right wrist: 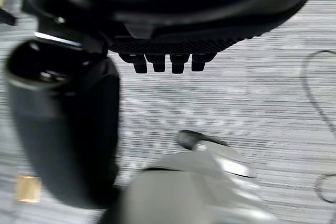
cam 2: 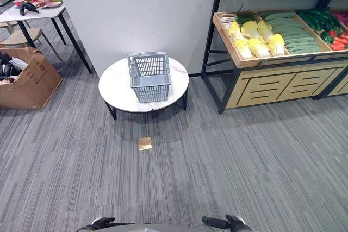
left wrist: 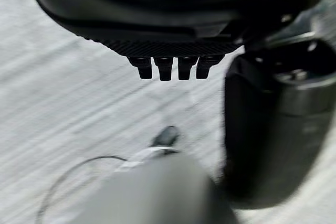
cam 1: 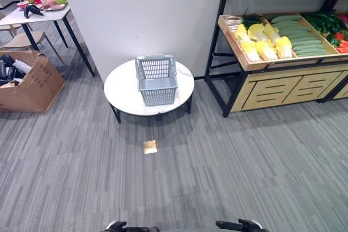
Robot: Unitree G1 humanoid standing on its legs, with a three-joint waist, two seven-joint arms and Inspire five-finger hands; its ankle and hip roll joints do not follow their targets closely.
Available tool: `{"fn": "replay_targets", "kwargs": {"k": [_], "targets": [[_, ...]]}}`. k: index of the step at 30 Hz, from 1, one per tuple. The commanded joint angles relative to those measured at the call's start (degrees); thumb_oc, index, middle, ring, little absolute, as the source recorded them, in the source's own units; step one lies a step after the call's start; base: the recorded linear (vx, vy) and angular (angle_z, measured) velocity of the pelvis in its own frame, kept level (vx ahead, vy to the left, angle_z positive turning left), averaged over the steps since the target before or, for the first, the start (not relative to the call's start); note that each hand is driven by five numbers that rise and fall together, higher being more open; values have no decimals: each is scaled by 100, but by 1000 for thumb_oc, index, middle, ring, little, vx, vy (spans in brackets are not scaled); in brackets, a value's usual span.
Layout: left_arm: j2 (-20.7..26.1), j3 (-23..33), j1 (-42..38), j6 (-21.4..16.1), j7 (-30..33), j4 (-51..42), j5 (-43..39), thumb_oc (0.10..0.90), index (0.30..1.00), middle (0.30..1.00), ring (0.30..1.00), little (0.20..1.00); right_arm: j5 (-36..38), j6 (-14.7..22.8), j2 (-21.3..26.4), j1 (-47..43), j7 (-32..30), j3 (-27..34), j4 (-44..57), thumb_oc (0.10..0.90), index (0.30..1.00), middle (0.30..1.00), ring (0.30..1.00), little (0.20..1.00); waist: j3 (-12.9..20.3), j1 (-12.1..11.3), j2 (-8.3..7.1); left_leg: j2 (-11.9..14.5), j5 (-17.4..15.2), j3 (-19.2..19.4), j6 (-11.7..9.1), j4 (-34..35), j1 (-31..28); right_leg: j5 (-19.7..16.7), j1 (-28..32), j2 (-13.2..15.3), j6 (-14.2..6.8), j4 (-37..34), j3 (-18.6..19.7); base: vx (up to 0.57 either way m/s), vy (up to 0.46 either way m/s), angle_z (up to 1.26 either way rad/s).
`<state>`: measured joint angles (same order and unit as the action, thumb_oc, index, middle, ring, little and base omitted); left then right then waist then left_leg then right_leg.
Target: Get the vegetables into the basket
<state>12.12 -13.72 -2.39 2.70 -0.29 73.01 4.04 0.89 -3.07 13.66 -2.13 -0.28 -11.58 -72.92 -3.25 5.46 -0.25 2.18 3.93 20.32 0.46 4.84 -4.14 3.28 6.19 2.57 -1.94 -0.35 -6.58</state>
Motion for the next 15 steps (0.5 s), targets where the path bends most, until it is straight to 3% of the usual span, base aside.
{"fn": "replay_targets", "kwargs": {"k": [1, 15], "targets": [[26, -7, -150, 105, -49, 328, -10, 900, 1000, 1000, 1000, 1000, -19, -106, 136, -144, 2, -244, -403, 900, 1000, 1000, 1000, 1000, -210, 34, -123, 244, -219, -294, -673, 16, -495, -803, -1, 396, -626, -465, -116, -4, 4, 4], [-2, 14, -157, 119, -46, 413, -23, 900, 1000, 1000, 1000, 1000, 5, -132, 138, -140, 39, -184, -501, 900, 1000, 1000, 1000, 1000, -234, 21, -129, 260, -183, -255, -704, 16, -469, -820, 21, 426, -643, -465, -279, -2, 2, 1]]}}
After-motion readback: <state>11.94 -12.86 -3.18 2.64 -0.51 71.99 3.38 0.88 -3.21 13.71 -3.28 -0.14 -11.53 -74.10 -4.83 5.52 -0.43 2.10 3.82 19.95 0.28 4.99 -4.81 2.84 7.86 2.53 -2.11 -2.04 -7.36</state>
